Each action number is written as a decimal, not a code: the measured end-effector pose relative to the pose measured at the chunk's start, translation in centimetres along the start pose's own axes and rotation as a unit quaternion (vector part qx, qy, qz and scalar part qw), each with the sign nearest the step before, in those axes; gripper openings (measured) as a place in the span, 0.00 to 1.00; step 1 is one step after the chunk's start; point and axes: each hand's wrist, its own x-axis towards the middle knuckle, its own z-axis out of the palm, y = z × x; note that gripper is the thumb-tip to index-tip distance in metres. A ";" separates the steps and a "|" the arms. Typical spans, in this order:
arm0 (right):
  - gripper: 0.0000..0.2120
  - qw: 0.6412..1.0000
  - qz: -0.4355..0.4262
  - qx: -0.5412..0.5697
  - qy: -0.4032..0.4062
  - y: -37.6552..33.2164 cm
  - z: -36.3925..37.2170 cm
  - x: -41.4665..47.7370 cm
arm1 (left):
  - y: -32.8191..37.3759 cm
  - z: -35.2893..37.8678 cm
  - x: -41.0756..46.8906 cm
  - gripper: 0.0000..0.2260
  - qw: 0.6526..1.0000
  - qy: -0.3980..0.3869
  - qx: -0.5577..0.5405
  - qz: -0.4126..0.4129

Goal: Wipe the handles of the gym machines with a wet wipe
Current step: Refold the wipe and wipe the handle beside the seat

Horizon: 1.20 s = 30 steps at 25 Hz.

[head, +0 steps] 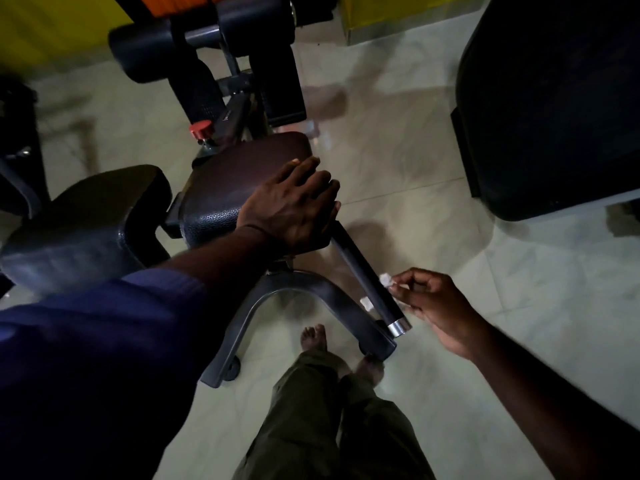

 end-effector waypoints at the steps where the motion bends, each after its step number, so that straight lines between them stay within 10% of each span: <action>1: 0.03 1.000 0.008 0.019 0.004 -0.8 1.1 1.1 | 0.0 -0.1 -0.1 0.23 1.000 0.002 -0.003 0.001; 12: 0.10 0.974 0.089 0.171 -0.121 0.5 1.2 3.4 | 0.1 -0.4 -0.1 0.24 1.000 0.005 0.002 0.010; 20: 0.04 0.994 -0.090 -0.046 0.045 -1.7 3.5 7.5 | 0.0 -0.4 -0.2 0.25 1.000 -0.008 0.004 0.022; 30: 0.09 0.891 -0.278 -0.268 0.237 0.4 4.2 -3.2 | -0.5 -0.4 -0.2 0.23 0.999 -0.030 0.004 0.044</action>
